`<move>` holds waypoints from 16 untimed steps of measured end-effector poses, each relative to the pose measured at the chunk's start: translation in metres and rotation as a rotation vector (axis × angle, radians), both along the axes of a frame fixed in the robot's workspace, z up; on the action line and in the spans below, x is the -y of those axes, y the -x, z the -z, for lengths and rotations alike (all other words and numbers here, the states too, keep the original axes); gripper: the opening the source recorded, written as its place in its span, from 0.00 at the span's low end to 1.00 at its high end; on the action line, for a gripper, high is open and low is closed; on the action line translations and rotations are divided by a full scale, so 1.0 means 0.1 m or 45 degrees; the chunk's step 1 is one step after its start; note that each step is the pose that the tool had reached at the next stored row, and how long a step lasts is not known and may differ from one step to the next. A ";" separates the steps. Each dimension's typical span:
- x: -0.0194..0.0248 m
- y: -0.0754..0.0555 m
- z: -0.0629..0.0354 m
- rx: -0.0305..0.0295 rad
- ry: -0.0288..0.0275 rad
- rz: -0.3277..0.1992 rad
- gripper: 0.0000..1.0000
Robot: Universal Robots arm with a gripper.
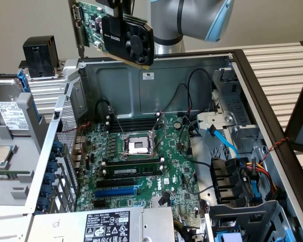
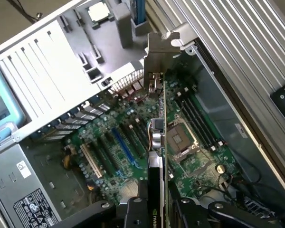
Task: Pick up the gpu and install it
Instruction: 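Insert the gpu into the slot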
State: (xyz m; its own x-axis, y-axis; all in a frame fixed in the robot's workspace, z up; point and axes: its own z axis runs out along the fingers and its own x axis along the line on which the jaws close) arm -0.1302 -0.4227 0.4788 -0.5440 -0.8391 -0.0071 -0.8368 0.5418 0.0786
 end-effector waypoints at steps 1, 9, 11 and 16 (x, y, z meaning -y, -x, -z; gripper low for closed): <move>0.000 0.00 0.001 0.0000 -0.0001 -0.022 0.27; 0.000 0.00 0.006 0.0000 -0.0001 -0.191 0.27; -0.004 -0.02 0.007 0.0000 -0.0001 -0.210 0.27; -0.009 -0.03 0.011 0.0001 -0.0002 -0.273 0.27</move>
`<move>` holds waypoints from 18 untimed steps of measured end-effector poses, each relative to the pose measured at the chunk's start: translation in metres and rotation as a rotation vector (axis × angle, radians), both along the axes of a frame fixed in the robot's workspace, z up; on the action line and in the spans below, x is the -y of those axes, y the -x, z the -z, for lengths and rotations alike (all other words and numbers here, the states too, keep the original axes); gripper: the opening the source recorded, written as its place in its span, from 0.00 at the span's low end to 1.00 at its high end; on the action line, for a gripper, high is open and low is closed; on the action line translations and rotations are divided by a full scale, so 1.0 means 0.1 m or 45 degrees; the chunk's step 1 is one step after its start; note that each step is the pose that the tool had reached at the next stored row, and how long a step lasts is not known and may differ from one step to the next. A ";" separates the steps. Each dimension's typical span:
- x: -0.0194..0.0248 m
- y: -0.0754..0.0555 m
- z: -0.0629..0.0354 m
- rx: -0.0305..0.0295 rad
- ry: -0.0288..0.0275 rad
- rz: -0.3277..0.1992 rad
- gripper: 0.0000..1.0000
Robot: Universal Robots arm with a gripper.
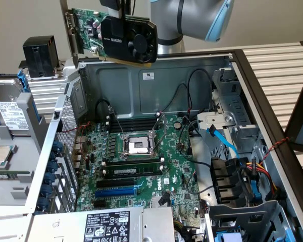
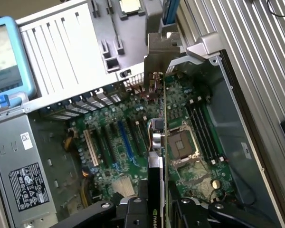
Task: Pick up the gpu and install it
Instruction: 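Insert the gpu into the slot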
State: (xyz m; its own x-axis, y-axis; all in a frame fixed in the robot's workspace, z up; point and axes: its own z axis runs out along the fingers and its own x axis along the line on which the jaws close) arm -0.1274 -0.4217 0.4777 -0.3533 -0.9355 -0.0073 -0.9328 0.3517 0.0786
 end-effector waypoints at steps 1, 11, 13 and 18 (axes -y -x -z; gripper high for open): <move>0.000 0.00 0.000 -0.0001 0.0001 -0.023 0.27; 0.000 0.00 0.051 0.0000 0.0001 -0.254 0.27; 0.000 0.00 0.076 -0.0001 0.0002 -0.301 0.27; -0.001 -0.02 0.145 -0.0003 0.0009 -0.391 0.27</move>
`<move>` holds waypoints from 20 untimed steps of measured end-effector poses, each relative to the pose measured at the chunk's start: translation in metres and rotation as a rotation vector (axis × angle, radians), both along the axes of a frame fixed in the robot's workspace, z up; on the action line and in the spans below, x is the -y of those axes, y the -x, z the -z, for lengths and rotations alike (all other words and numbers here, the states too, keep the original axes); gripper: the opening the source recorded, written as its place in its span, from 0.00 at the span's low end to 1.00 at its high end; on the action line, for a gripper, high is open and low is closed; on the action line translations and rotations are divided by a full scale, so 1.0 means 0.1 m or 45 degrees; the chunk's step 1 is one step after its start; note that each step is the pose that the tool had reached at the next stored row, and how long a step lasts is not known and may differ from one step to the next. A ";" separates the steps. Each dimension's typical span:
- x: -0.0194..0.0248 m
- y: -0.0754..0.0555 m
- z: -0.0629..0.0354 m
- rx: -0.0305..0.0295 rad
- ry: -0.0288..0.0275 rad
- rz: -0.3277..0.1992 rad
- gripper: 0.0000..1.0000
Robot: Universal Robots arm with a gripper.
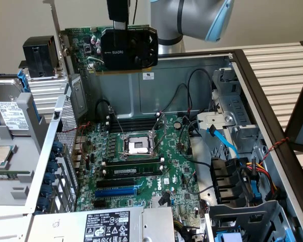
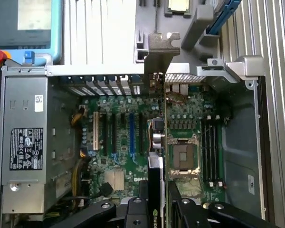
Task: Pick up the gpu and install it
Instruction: 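Insert the gpu into the slot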
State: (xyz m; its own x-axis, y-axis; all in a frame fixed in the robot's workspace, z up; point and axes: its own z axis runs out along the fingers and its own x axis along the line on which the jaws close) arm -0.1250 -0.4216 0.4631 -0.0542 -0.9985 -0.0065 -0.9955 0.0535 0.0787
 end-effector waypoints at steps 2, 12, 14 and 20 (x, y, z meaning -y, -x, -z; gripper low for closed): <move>0.000 -0.06 0.034 0.0002 0.0020 -0.007 0.27; 0.000 -0.10 0.217 0.0001 0.0029 -0.018 0.27; 0.001 -0.10 0.254 0.0003 0.0028 -0.016 0.27; 0.023 -0.07 0.362 0.0002 0.0028 0.006 0.27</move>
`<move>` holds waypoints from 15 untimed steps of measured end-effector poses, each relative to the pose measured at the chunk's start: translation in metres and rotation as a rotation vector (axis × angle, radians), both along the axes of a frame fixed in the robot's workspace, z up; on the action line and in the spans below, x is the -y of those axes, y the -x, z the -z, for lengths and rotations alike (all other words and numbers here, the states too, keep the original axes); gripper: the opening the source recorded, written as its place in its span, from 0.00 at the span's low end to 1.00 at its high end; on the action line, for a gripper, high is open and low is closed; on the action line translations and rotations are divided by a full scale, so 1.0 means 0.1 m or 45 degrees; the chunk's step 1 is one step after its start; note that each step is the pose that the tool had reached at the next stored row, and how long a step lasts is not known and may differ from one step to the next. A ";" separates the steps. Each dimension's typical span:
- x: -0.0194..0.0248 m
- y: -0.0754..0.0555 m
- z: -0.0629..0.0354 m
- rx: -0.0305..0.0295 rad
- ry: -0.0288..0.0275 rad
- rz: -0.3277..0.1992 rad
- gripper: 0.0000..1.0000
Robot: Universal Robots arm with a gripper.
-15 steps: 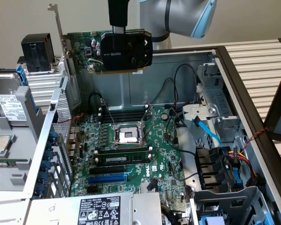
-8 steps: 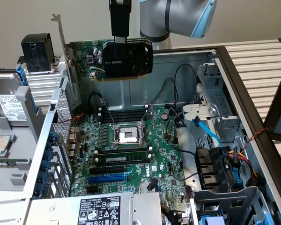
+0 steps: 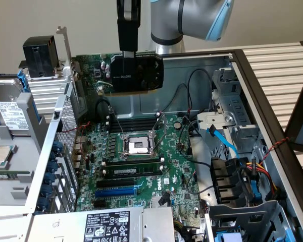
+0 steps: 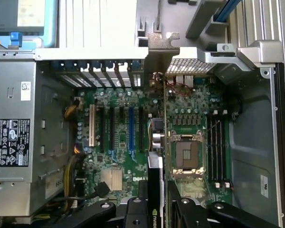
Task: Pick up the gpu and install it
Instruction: 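Insert the gpu into the slot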
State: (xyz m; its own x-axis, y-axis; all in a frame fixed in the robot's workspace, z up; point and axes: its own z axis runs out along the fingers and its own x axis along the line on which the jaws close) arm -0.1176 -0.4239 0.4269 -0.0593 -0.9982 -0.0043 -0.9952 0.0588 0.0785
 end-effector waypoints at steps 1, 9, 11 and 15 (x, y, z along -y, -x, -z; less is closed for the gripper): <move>0.029 0.00 0.018 -0.0003 0.0004 0.000 0.27; 0.236 0.01 0.162 -0.0017 -0.0001 0.000 0.27; 0.241 0.01 0.198 -0.0020 0.0003 0.001 0.27; 0.240 0.02 0.242 -0.0064 0.0133 0.001 0.27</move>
State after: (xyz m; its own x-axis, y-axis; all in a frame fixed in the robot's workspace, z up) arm -0.1193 -0.4479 0.4027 -0.0602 -0.9982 0.0064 -0.9947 0.0605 0.0829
